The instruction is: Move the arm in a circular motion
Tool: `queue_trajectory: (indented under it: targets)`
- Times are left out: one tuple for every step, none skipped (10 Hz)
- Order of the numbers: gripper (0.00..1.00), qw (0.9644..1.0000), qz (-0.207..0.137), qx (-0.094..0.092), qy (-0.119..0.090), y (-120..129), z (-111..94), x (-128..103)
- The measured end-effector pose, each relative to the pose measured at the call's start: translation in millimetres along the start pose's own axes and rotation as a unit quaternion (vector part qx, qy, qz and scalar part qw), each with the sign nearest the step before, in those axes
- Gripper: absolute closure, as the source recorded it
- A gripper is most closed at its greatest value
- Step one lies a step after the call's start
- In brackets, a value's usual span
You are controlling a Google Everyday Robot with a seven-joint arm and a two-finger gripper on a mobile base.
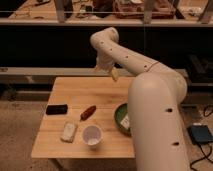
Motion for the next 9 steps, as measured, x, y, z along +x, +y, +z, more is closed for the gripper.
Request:
queue_trajectory:
  targets:
    - [0.20,0.9992,-0.033,-0.001,-0.023,-10.2,0.3,-23.3]
    - [0.20,0.9965,-0.067,0.003,-0.048,-13.8,-7.8,-49.3]
    - [0.20,0.9939,-0.090,0.008,-0.064,-9.7,-15.1,-66.3]
    - [0.20,0.9904,-0.114,0.014,-0.077,-2.8,-24.4,-85.0]
    - [0.20,0.9848,-0.149,0.022,-0.086,14.1,-37.4,-111.7]
    - [0.20,0.9804,-0.175,0.025,-0.088,35.6,-46.4,-131.9]
    - [0.20,0.9767,-0.195,0.022,-0.087,56.7,-51.4,-147.9]
    - [0.20,0.9717,-0.220,0.014,-0.084,80.6,-53.8,-167.5]
    - [0.20,0.9654,-0.248,-0.002,-0.079,111.9,-53.1,-191.5]
